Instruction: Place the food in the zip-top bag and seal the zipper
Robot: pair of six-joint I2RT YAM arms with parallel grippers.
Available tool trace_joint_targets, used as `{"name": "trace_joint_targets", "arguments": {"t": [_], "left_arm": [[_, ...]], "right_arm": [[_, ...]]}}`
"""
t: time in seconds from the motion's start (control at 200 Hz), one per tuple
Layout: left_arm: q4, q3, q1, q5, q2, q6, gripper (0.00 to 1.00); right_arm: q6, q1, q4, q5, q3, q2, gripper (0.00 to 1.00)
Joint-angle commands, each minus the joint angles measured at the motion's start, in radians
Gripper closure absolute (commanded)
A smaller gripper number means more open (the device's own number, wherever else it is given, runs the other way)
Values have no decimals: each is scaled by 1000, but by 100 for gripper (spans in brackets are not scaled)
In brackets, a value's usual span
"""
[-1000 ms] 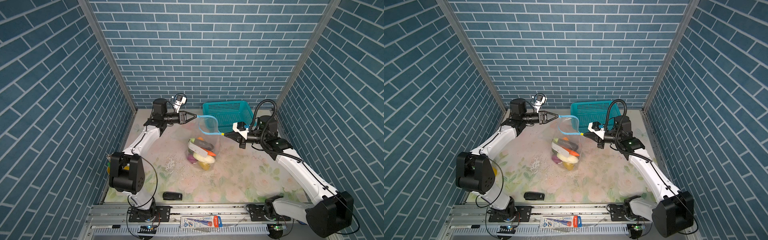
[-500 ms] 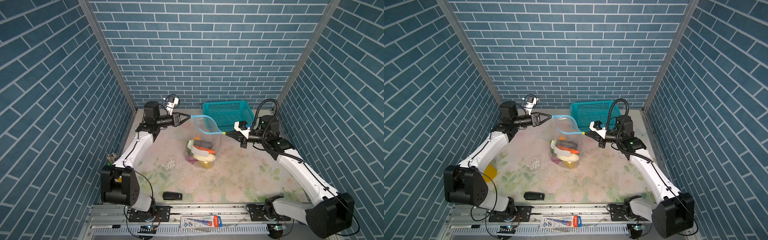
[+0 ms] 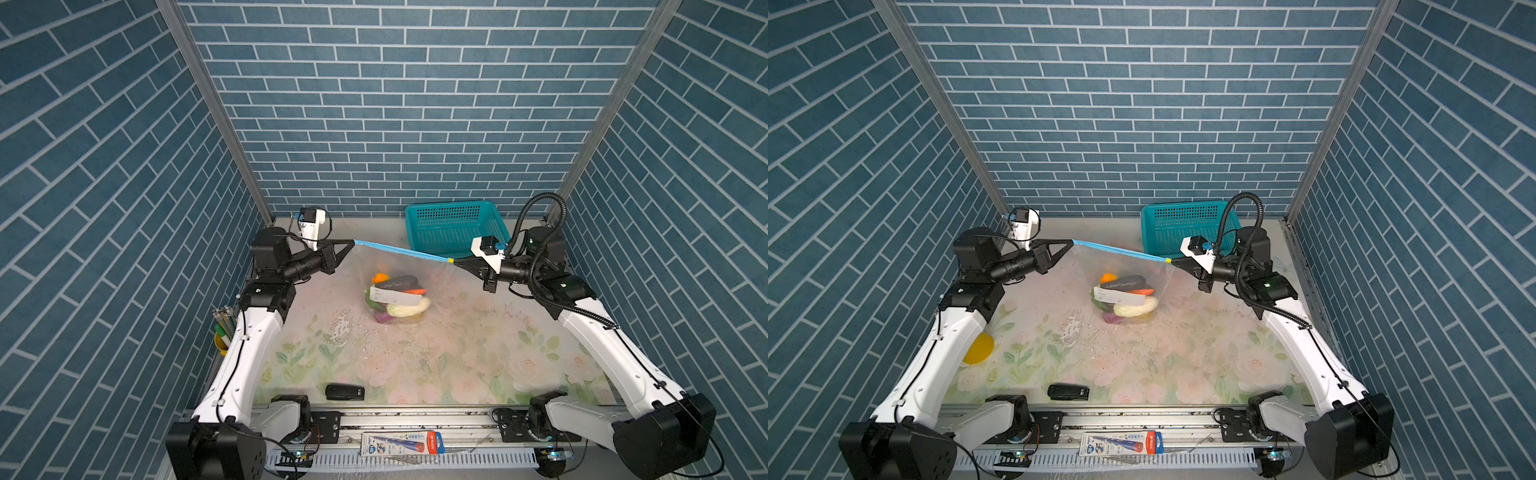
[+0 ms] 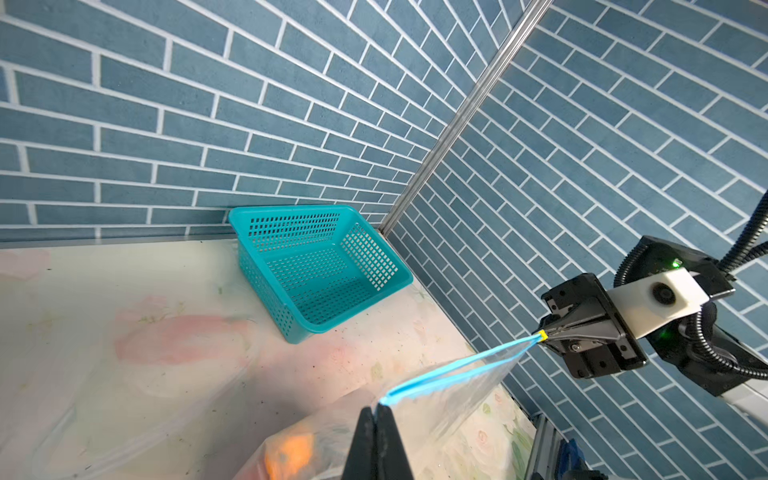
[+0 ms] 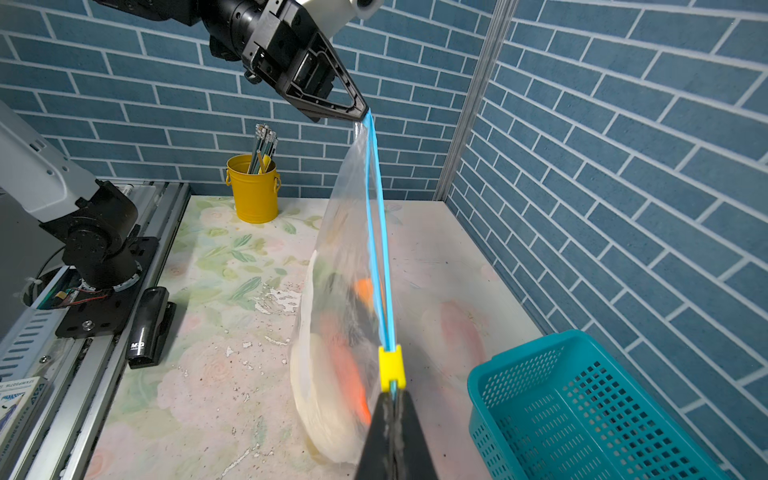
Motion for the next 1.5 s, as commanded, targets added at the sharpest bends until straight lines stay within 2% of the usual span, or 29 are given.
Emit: {"name": "trace_joint_targets", "arguments": {"t": [0.0, 0.185, 0.515, 0.79, 0.9, 1.125, 1.215, 1.35, 1.495], "left_arm": [[-32, -21, 48, -87, -51, 32, 100], [-53, -48, 64, -110, -103, 38, 100], [-132, -139, 64, -132, -213, 76, 100], [-186, -185, 64, -111, -281, 126, 100], [-187, -191, 63, -89, -292, 127, 100], [-187, -185, 62, -81, -307, 128, 100], [-191, -172, 62, -65, -301, 131, 94], [-203, -148, 51, -42, -289, 137, 80], [-259, -85, 28, -49, -275, 181, 73]], "right_arm": [[5, -10, -22, 1, 74, -27, 100], [3, -9, -37, -9, 87, -19, 100], [-8, -7, -42, -124, 92, 37, 100], [-115, -7, -188, -216, 169, 95, 100], [-182, -7, -300, -219, 230, 120, 100], [-237, -5, -379, -218, 280, 158, 100], [-276, -2, -438, -205, 305, 172, 100], [-302, 1, -478, -202, 328, 182, 100], [-314, 4, -495, -202, 345, 191, 100]]}}
